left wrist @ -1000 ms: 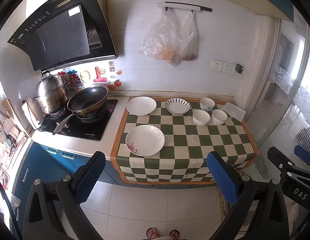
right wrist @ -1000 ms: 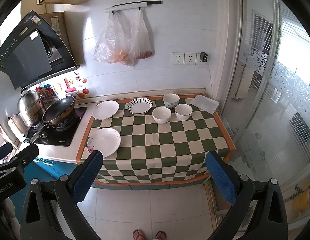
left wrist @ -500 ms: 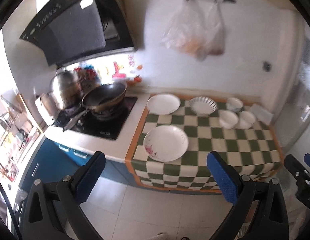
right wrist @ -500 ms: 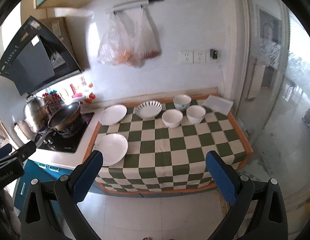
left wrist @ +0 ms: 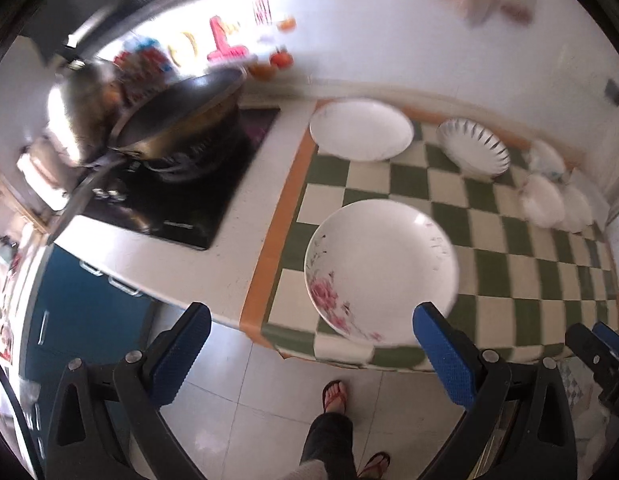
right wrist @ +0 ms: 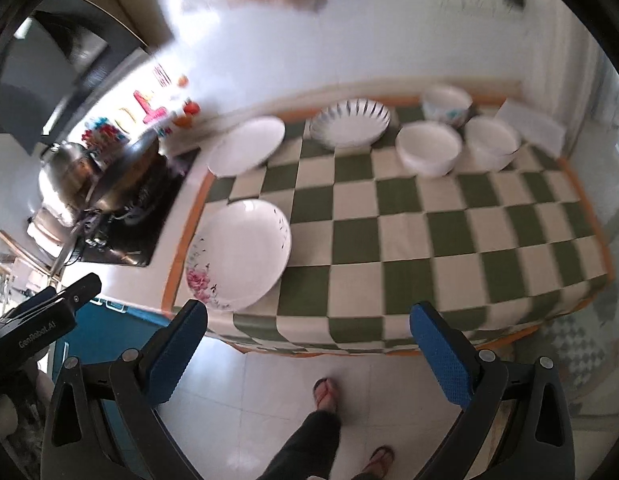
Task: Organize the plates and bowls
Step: 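Reach down and close both grippers on the rim of the pink-flower plate, then lift the pink-flower plate with both grippers and carry it toward the swirl plate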
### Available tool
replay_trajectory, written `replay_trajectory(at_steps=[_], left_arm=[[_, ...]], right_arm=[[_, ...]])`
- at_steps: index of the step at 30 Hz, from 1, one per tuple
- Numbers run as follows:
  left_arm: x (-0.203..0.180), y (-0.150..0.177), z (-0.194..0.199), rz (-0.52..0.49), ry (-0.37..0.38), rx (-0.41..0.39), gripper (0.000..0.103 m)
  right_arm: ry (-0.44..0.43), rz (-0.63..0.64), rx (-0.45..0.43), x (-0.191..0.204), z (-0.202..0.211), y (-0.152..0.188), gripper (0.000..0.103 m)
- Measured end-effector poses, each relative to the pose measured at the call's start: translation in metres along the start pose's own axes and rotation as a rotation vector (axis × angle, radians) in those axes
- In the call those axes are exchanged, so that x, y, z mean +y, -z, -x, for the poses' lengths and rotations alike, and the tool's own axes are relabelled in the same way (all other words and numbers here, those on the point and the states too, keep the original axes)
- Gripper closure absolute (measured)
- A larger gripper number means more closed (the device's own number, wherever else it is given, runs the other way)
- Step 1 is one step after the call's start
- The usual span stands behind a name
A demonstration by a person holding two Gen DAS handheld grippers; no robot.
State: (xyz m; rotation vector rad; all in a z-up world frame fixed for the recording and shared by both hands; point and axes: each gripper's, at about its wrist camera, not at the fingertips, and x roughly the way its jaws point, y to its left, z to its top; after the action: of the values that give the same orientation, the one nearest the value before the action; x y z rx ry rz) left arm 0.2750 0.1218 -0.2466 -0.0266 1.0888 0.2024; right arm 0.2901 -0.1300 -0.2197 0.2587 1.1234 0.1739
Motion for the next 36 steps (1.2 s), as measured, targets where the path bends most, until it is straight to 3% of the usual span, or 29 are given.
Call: replay_trajectory(at_steps=[6,12,16,20,24,32,36], left_arm=[[0.015,-0.045,-0.1,-0.077,0.072,0.161,0.006],[0.016,-0.064,-0.17,-0.146,0.122,0.275,0.019],[0.016,-0.065,-0.203,-0.149,0.178,0.364,0.036],[0.018,-0.062,-0.219,-0.132,0.209,0.421,0.05],[0.022,-0.061,-0.22,-0.094,0.225,0.427,0.053],[0.016,-0.055,-0.212,-0.062,0.279,0.447,0.078],[0.006,-0.054,-0.209,-0.054,0.262,0.441,0.079]], right_arm=[[-0.02,-0.119,0.135,0.003,-0.117,-0.042,0.01],[-0.031,-0.175,0.275,0.01,-0.205,-0.061,0.024],[-0.059,-0.196,0.331,0.012,-0.243,-0.069,0.034],[-0.102,-0.23,0.391,0.014,-0.266,-0.07,0.049],[-0.12,-0.22,0.43,0.023,-0.281,-0.069,0.064],[-0.129,-0.196,0.454,0.026,-0.294,-0.065,0.081],[-0.146,-0.196,0.465,0.023,-0.295,-0.065,0.086]])
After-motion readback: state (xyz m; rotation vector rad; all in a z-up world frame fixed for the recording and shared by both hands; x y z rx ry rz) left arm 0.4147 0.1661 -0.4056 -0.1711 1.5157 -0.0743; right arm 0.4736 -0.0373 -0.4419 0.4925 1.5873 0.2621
